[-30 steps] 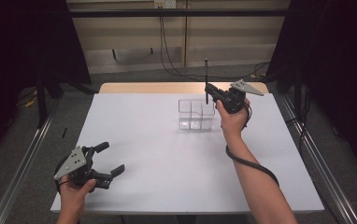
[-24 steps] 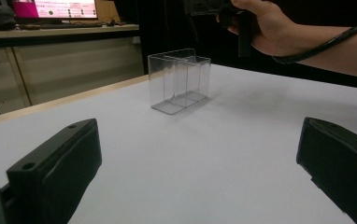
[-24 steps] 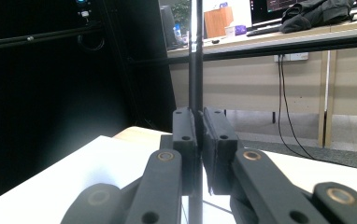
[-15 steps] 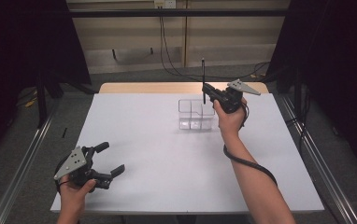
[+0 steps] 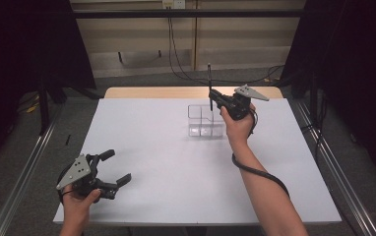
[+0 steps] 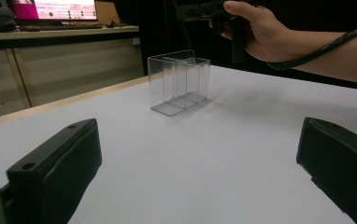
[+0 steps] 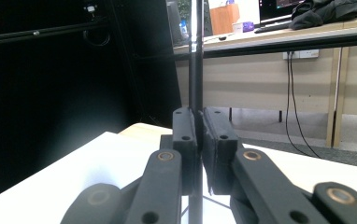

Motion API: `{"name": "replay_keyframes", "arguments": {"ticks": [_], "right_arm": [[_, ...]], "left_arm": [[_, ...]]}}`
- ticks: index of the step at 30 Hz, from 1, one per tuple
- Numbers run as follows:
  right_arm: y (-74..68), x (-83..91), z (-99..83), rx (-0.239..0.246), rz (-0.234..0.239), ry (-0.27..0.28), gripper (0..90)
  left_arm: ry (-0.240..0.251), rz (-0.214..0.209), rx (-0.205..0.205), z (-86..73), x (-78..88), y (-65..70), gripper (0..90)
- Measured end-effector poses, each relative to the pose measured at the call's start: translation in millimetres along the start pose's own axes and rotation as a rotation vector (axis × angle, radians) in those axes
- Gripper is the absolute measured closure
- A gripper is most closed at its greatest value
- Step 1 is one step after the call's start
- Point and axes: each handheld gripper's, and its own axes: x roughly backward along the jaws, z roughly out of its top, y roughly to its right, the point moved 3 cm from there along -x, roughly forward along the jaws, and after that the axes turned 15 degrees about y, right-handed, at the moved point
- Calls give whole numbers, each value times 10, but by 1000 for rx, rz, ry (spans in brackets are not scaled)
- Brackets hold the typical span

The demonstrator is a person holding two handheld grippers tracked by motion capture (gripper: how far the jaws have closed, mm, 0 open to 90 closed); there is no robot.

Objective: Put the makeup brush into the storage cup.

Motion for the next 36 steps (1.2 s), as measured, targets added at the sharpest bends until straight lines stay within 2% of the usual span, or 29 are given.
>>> {"name": "replay_keyframes", "arguments": {"ticks": [36], "right_arm": [[-37, -46, -211, 0, 6, -32, 845]], "left_arm": [[13, 8, -1, 16, 5, 1, 0]]}}
